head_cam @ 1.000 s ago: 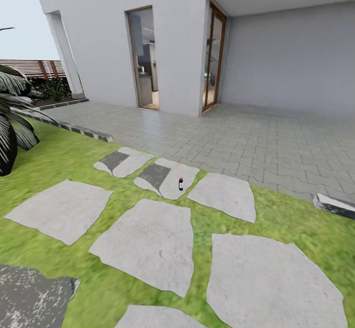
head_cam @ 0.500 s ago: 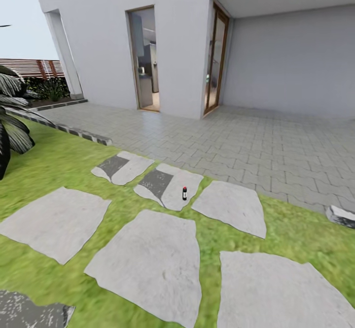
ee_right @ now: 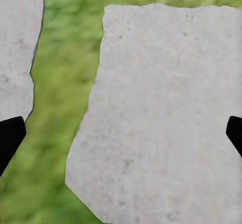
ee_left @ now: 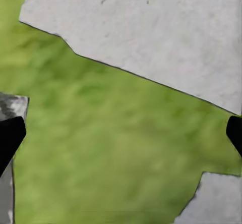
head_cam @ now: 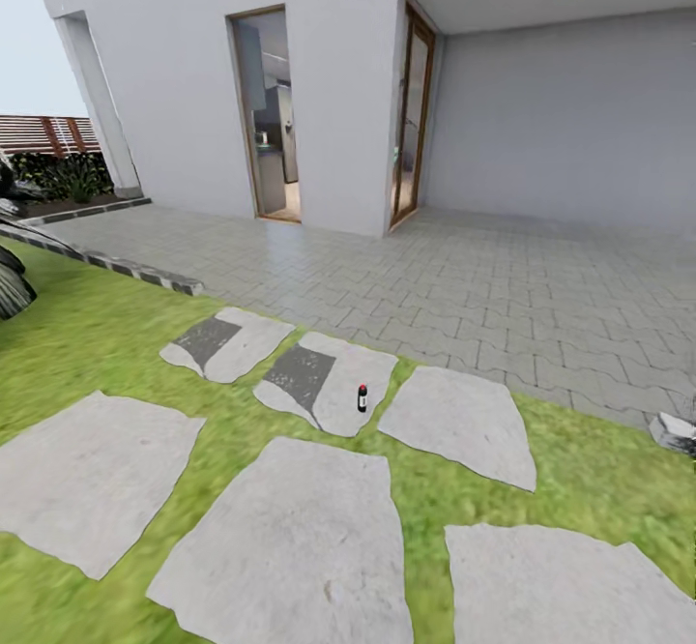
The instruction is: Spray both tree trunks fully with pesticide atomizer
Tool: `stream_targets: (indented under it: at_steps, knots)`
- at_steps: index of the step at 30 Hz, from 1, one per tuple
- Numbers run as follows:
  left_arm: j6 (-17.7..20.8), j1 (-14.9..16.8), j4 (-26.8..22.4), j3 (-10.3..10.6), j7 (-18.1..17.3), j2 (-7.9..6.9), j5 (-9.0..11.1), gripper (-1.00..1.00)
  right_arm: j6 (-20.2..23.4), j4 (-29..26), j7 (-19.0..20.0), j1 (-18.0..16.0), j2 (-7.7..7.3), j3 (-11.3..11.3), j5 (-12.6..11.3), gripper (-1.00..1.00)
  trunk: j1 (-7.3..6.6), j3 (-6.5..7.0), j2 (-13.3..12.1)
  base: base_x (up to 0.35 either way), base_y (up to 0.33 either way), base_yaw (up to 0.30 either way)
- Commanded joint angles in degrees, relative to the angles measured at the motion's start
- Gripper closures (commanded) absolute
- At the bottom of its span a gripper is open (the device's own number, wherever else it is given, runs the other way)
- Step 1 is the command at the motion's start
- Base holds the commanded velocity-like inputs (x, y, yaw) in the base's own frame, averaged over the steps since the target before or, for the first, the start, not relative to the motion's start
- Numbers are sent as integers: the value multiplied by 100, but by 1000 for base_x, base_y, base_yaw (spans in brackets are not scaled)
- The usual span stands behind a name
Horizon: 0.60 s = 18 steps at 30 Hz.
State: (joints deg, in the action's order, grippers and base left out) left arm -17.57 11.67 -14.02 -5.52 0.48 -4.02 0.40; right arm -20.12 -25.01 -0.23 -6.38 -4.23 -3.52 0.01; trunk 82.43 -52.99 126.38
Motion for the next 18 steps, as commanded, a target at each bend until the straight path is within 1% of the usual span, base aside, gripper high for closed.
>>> stream_targets:
  at_steps: [1, 18]
  knots:
    - [-18, 2, 4, -11, 3, 0, 4, -100, -19, 4, -3, -4, 1, -8, 0, -100, 2, -5, 2, 316, 187, -274]
    - [-18, 2, 4, -11, 4, 0, 4, -100, -19, 4, -3, -4, 0, -8, 0, -100, 2, -5, 2, 300, 212, -291]
